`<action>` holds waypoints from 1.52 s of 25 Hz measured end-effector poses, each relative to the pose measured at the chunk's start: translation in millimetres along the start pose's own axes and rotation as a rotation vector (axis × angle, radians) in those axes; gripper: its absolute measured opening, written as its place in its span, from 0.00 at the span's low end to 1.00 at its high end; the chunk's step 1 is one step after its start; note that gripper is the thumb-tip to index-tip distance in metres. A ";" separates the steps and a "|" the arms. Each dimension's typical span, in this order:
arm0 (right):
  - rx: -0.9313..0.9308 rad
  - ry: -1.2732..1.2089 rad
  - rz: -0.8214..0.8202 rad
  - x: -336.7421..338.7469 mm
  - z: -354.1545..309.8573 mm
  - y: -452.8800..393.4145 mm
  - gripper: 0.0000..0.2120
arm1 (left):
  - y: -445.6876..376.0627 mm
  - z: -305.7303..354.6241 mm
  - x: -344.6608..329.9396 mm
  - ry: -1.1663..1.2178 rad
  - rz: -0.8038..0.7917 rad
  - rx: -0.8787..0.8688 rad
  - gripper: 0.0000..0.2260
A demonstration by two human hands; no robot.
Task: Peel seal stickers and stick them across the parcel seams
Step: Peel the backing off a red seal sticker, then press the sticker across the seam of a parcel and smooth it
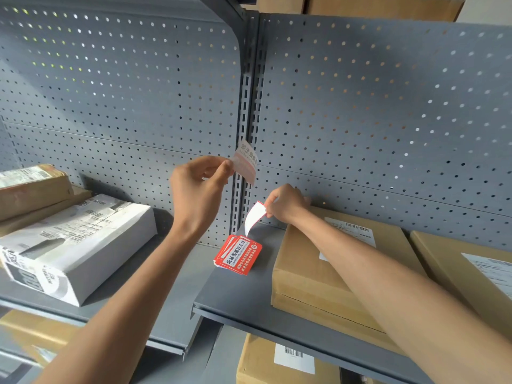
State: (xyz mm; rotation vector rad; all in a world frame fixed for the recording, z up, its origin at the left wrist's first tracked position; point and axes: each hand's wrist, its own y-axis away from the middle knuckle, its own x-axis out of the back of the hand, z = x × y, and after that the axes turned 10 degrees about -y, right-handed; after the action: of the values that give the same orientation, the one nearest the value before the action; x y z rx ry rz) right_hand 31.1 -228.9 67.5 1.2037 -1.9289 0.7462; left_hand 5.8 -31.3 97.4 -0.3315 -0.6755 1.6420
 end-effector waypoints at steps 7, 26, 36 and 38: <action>0.056 0.157 0.036 13.0 4.6 15.9 0.14 | 2.6 10.7 -9.4 -0.043 0.023 -0.057 0.05; 0.107 -0.765 0.187 155.6 21.1 138.5 0.12 | 46.6 59.7 -98.2 -0.452 0.238 -0.819 0.05; 0.076 -0.748 0.359 179.1 53.4 158.4 0.04 | 70.5 83.4 -133.0 -0.419 0.202 -0.976 0.06; 0.081 -0.738 0.393 183.7 58.5 162.6 0.07 | 74.3 87.0 -133.1 -0.360 0.128 -0.929 0.06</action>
State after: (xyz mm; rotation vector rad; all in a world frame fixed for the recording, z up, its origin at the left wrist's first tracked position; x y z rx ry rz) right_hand -187.9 -300.5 170.1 1.2731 -2.8238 0.6211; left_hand -77.7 -185.7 100.4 -0.7569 -1.7158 1.4219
